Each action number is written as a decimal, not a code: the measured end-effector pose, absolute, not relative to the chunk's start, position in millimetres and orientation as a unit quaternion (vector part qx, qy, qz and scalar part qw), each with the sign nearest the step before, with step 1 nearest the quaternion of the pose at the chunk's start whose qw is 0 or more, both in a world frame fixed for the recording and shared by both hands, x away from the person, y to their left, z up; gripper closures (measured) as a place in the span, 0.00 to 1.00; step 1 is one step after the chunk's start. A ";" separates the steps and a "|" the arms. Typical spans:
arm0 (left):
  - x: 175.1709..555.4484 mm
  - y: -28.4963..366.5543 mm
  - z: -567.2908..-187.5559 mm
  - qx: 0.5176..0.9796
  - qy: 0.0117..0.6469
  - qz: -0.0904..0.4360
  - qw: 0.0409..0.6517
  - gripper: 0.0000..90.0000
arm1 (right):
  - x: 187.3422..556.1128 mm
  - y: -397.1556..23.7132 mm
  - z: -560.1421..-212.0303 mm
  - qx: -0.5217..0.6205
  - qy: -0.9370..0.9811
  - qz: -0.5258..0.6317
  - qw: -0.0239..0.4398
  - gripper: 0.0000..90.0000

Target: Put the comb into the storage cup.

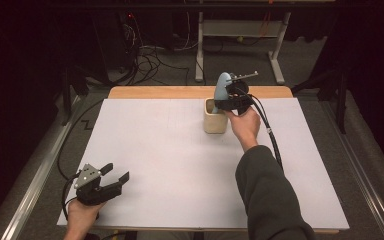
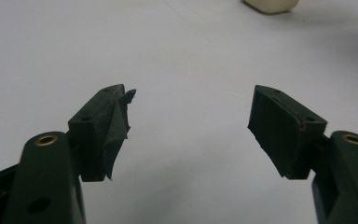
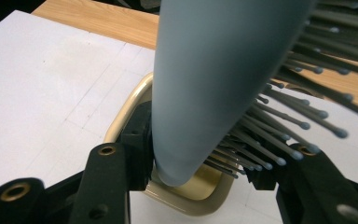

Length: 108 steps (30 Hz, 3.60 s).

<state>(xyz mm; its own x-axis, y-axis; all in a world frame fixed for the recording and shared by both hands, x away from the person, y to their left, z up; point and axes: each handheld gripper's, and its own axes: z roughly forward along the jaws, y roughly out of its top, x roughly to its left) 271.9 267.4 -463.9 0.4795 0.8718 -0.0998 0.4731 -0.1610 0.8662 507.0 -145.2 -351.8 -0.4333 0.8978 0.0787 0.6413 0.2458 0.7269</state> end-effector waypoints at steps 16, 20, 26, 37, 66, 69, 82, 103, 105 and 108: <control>271.6 267.3 -463.7 0.730 0.460 0.219 0.456 0.32 | 506.5 -146.2 -352.9 0.504 0.767 0.354 0.180 0.57; 271.6 267.3 -463.8 0.730 0.460 0.219 0.456 0.32 | 506.2 -148.4 -352.5 0.508 0.764 0.358 0.177 0.55; 271.7 267.0 -464.0 0.730 0.460 0.218 0.456 0.32 | 506.7 -151.4 -352.2 0.511 0.762 0.359 0.175 0.54; 271.7 267.0 -463.9 0.731 0.460 0.218 0.455 0.32 | 505.3 -157.0 -348.4 0.509 0.762 0.362 0.173 0.48; 271.4 265.6 -464.1 0.729 0.459 0.218 0.458 0.32 | 498.2 -169.2 -348.3 0.503 0.757 0.378 0.173 0.35; 271.0 265.9 -463.6 0.729 0.459 0.219 0.458 0.32 | 496.7 -170.4 -348.2 0.501 0.758 0.379 0.174 0.35; 270.4 266.7 -462.8 0.726 0.460 0.220 0.461 0.33 | 489.9 -180.9 -349.4 0.498 0.756 0.386 0.178 0.34; 270.1 266.6 -463.1 0.727 0.460 0.220 0.460 0.33 | 477.8 -193.0 -345.3 0.495 0.751 0.399 0.180 0.35; 270.1 266.5 -463.0 0.727 0.460 0.220 0.460 0.33 | 477.0 -193.9 -345.2 0.495 0.751 0.399 0.180 0.35; 270.1 266.6 -463.1 0.727 0.460 0.219 0.460 0.33 | 475.8 -195.8 -345.7 0.494 0.751 0.399 0.180 0.35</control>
